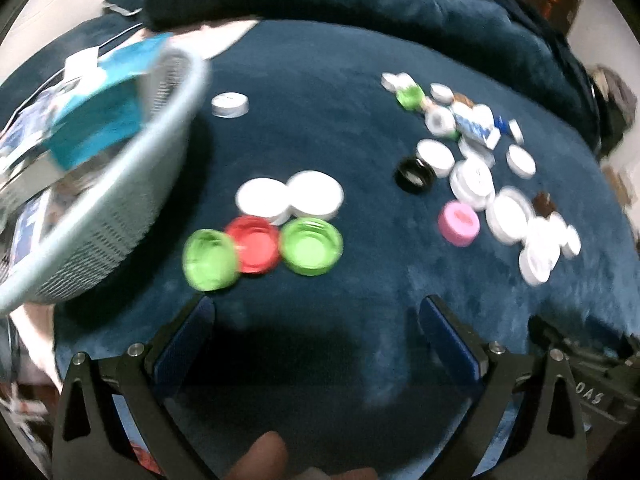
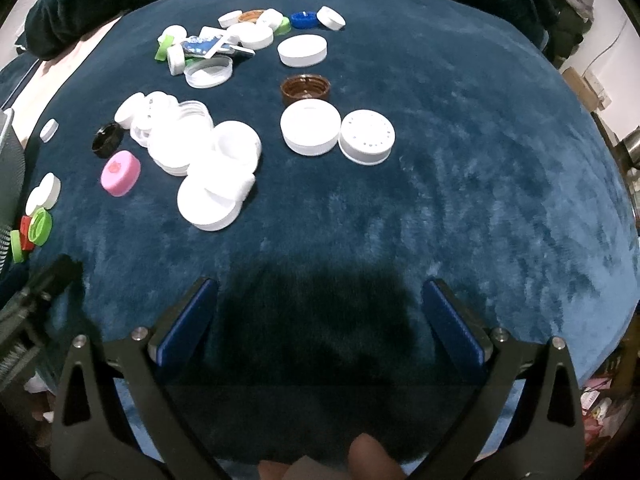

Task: Organize objects
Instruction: 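Move the right gripper toward the green cap beside the red cap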

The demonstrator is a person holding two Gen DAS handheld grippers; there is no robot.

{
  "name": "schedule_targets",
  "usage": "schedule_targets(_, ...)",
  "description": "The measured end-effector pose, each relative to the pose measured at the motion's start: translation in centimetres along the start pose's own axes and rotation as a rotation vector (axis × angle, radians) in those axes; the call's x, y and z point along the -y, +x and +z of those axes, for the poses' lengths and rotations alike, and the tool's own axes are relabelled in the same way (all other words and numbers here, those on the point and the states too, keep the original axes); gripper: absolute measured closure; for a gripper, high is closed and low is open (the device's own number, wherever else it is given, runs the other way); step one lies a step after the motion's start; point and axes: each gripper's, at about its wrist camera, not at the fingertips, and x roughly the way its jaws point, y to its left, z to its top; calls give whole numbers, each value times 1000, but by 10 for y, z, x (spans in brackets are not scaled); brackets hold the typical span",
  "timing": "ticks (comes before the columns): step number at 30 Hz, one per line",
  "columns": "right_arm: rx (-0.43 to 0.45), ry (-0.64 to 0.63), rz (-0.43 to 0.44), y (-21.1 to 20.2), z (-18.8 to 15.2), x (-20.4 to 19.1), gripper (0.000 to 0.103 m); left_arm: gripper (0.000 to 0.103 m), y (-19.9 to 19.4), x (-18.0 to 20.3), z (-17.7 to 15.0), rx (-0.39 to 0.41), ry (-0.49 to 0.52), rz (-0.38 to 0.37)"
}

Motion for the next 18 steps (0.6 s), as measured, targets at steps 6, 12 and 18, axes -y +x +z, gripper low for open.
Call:
schedule_targets(6,78,-46,39,-30,-15,-22,0,0,-26,-36,-5,67,-157,10)
schedule_targets(12,167,-189,90,-72,-35,-105,0,6,-22,-61,-6,86,-260,53)
schedule_targets(18,147,-193,128,-65,-40,-119,0,21,-8,-73,0,78,-350,-4)
